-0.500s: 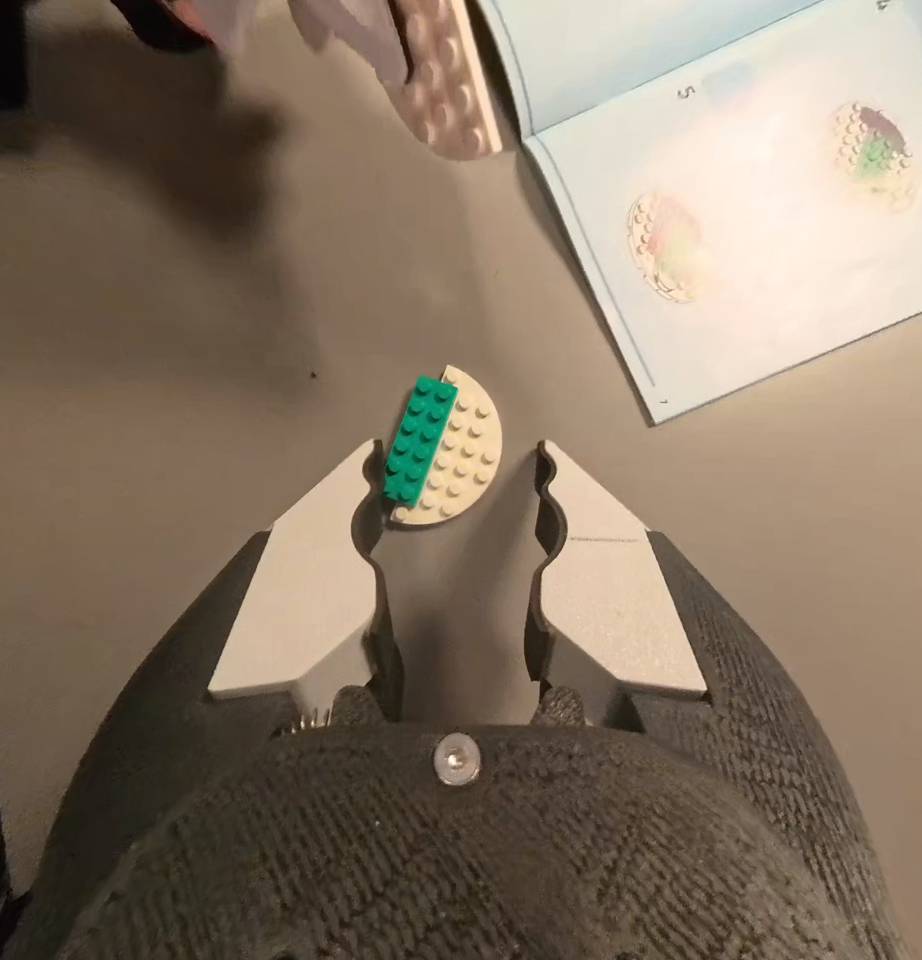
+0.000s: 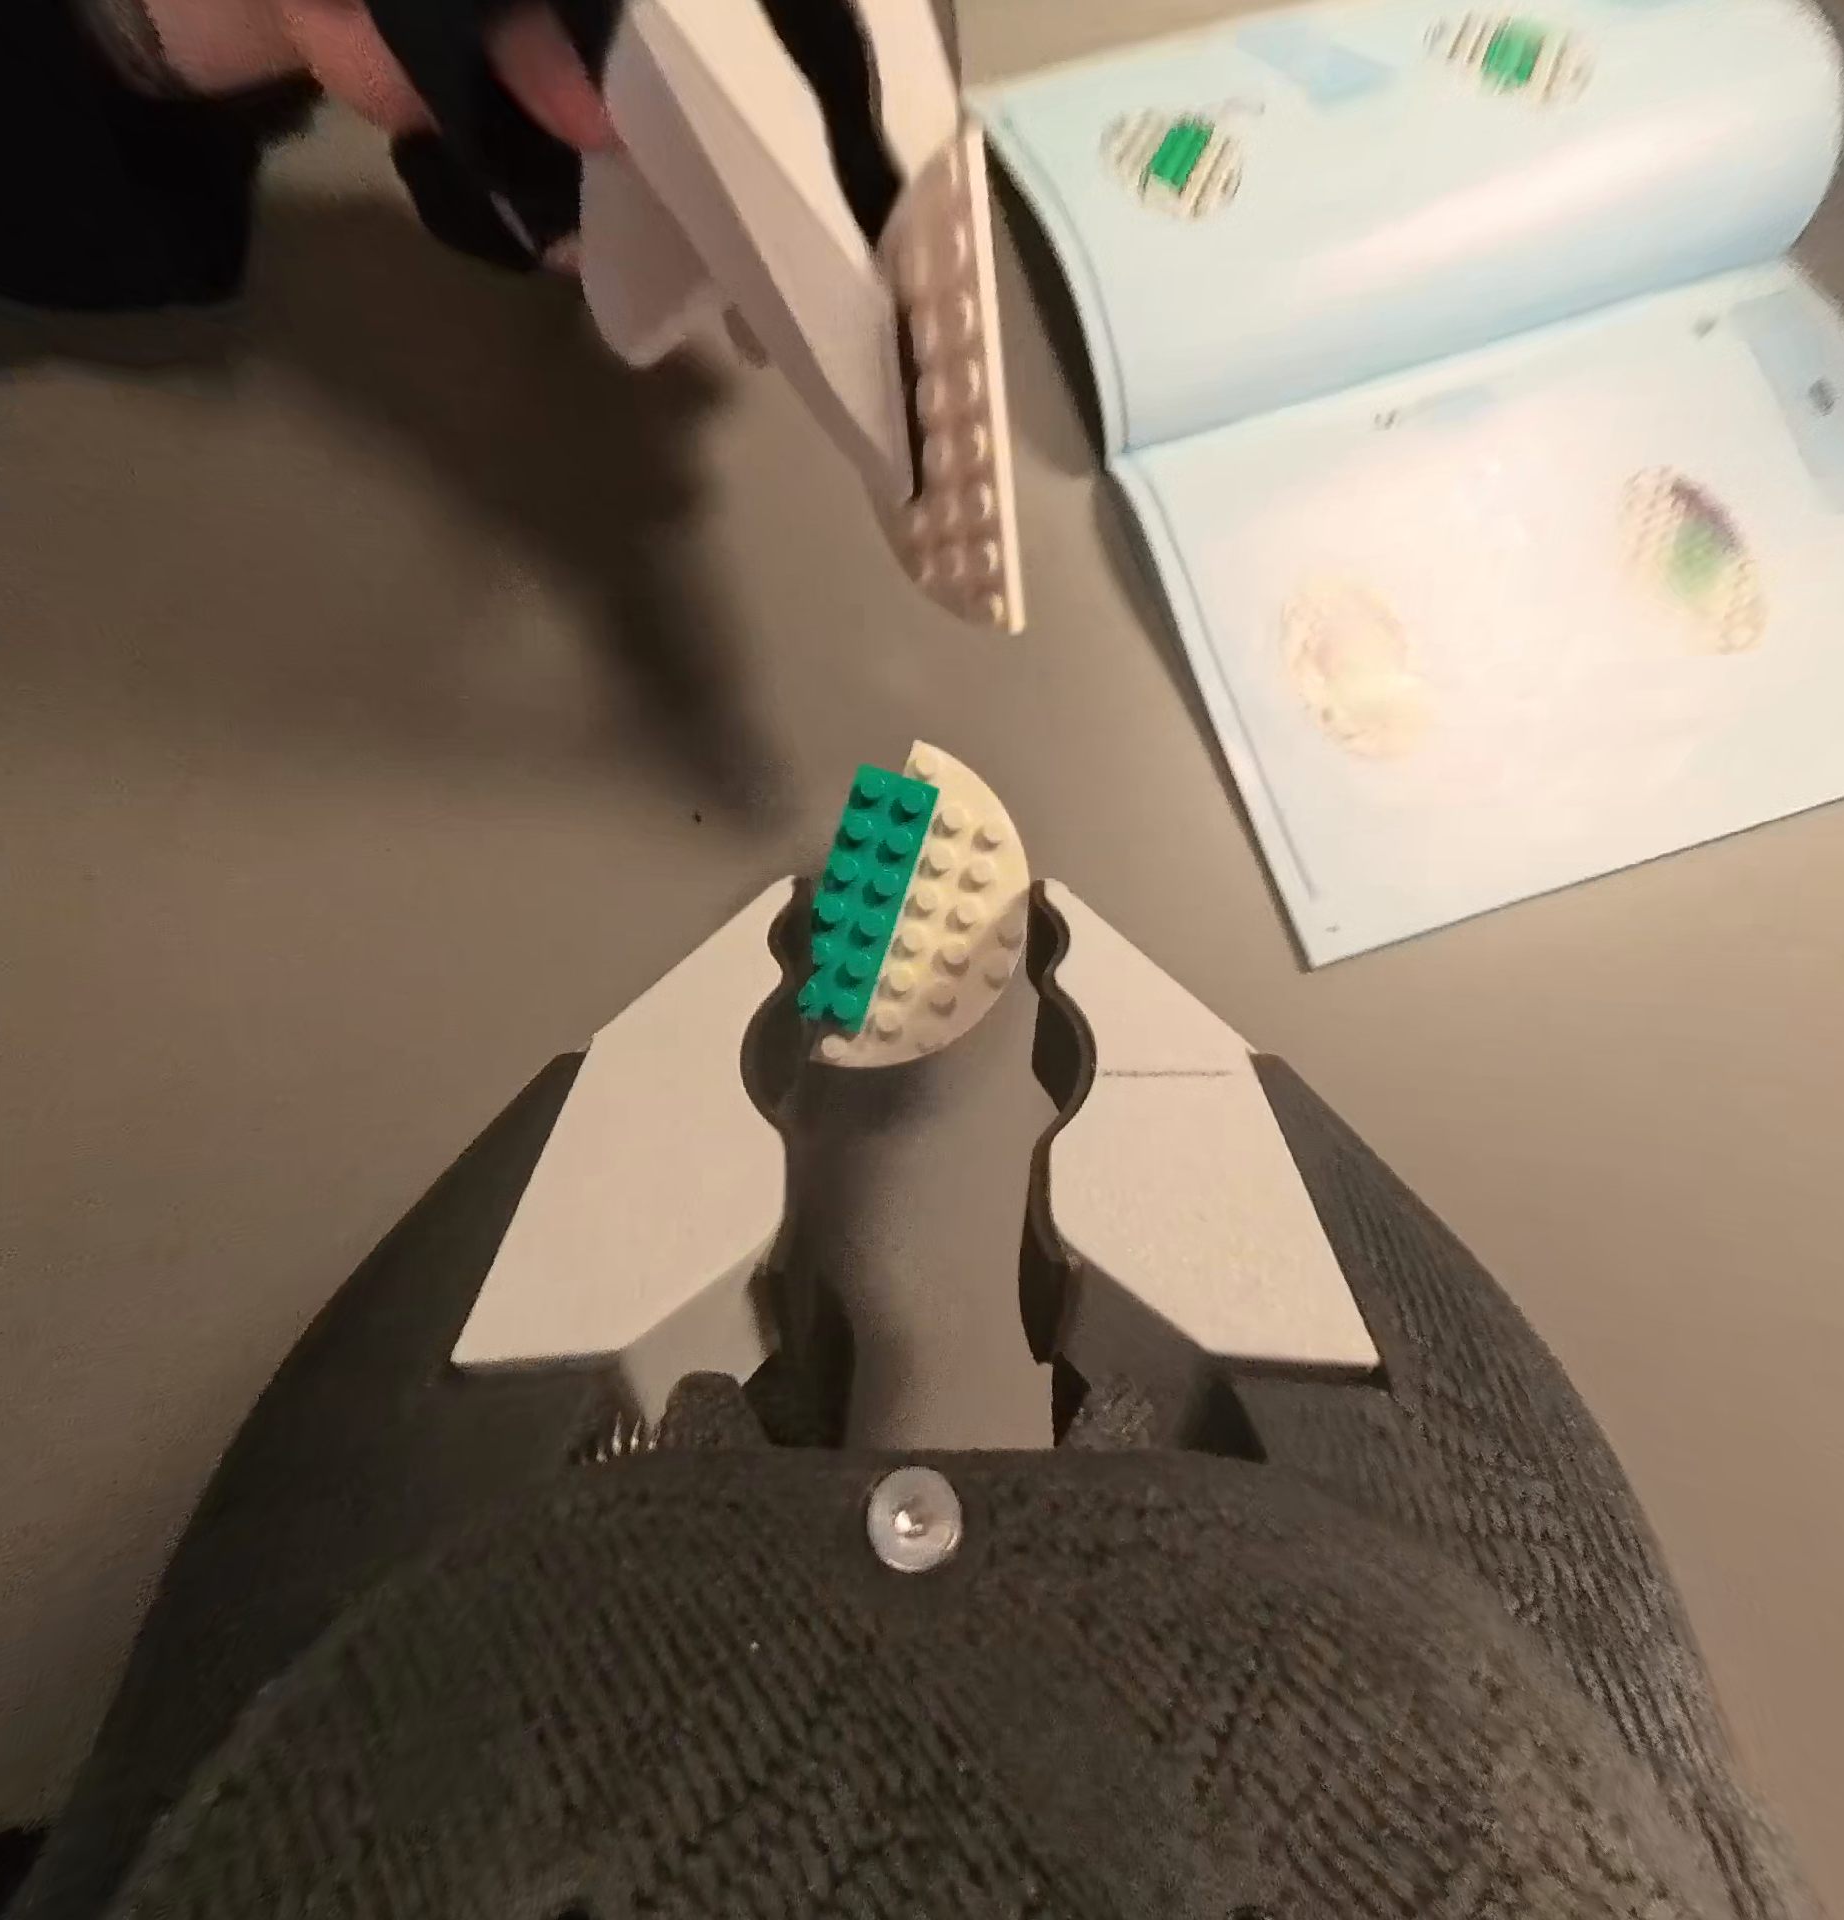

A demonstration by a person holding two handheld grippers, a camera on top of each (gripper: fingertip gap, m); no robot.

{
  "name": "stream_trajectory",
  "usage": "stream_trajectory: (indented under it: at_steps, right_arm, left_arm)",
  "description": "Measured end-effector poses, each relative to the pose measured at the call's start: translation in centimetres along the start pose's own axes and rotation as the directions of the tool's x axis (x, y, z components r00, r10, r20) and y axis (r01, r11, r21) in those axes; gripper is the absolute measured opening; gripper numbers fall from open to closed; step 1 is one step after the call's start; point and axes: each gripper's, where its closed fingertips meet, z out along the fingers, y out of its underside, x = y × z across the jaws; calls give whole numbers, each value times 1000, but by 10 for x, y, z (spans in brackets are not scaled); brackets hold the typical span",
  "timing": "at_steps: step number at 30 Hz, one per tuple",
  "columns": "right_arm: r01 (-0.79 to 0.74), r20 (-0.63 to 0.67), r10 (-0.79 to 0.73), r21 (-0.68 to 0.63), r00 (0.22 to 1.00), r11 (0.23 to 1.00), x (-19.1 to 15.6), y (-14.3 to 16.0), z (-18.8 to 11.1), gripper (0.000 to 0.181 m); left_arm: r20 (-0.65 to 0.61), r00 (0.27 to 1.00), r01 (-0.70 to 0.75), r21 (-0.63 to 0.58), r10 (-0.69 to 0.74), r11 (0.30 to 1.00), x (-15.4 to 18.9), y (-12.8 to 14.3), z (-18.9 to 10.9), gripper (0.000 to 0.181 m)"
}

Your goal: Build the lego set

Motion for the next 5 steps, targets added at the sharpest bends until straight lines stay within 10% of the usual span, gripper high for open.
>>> stream_trajectory:
  at_steps: [1, 5]
  right_arm:
    - [15, -13, -14, 39, 1000, 999, 2, -6, -4, 41]
    - [106, -67, -94, 200, 993, 974, 1, -35, -19, 40]
  left_arm:
    - [-18, 999, 32, -1, -32, 999, 2, 1, 1, 4]
    - [-122, 978, 164, -45, -169, 985, 19, 9, 8, 4]
